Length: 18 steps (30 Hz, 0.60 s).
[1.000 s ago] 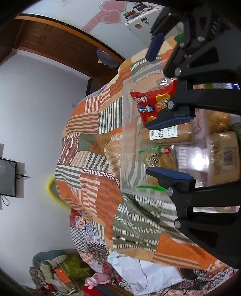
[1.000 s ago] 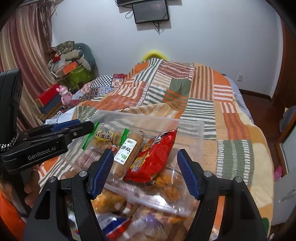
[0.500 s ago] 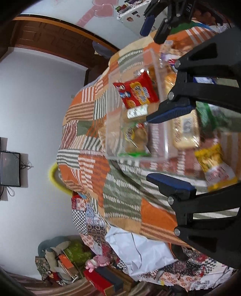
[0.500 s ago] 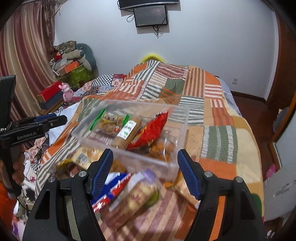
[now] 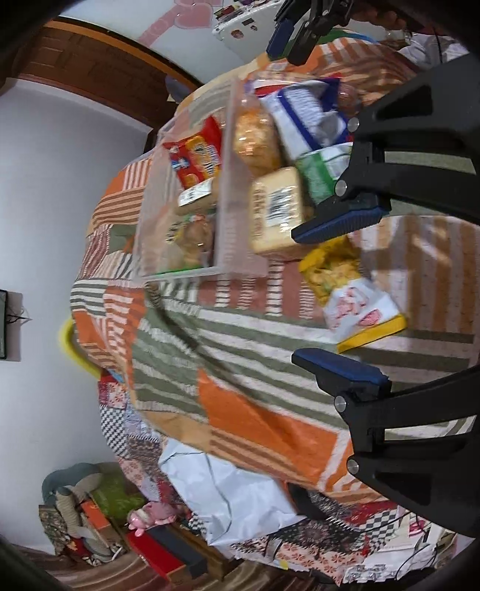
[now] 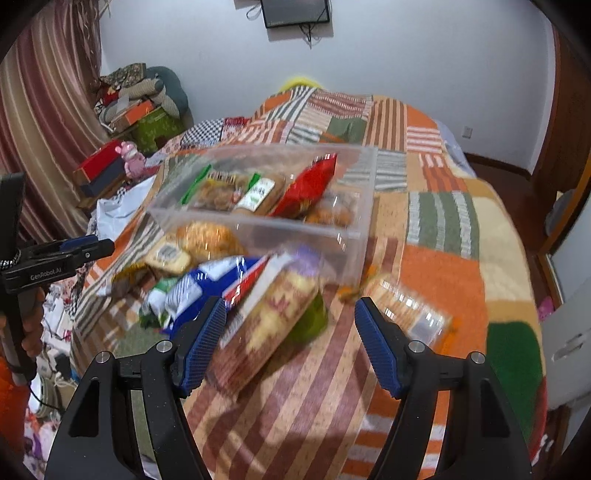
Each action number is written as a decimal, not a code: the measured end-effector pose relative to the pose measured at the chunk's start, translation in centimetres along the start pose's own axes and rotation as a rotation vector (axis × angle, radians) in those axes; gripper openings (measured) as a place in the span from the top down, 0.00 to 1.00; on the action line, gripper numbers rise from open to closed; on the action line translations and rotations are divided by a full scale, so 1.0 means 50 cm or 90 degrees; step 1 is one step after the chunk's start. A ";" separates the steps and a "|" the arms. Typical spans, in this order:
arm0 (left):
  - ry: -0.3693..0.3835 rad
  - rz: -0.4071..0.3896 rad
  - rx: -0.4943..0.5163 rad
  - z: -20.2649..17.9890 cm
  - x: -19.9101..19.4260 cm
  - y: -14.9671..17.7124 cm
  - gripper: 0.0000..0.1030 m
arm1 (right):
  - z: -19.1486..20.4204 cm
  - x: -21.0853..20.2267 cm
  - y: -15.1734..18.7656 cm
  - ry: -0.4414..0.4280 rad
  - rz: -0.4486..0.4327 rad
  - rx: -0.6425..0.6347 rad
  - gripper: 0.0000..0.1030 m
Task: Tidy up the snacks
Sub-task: 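Grasp the yellow-and-white chip bag with the left gripper while the right grasps the wrapped biscuit roll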
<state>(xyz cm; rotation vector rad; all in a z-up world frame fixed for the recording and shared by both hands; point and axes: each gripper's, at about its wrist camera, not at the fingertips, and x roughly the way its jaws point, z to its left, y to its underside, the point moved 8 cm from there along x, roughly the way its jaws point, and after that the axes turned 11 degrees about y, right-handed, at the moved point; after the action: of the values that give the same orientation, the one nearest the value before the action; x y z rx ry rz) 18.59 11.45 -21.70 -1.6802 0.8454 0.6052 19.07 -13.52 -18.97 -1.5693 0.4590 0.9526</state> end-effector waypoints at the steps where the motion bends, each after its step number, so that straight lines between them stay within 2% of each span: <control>1: 0.001 0.002 0.001 -0.001 0.002 0.009 0.37 | 0.002 0.002 0.009 -0.001 0.007 -0.002 0.33; 9: 0.019 0.025 0.008 -0.011 0.027 0.056 0.30 | 0.016 0.024 0.038 -0.005 0.041 -0.004 0.33; 14: -0.007 0.030 0.037 -0.007 0.041 0.077 0.28 | 0.029 0.039 0.034 0.002 0.038 -0.013 0.33; 18: -0.008 0.048 0.026 0.010 0.063 0.089 0.28 | 0.033 0.046 0.029 -0.003 0.042 -0.009 0.33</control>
<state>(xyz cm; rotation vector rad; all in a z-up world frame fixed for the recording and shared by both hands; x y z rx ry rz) 17.04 10.58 -26.88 -1.6116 0.9099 0.6456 18.81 -11.84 -21.64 -1.5723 0.5039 1.0112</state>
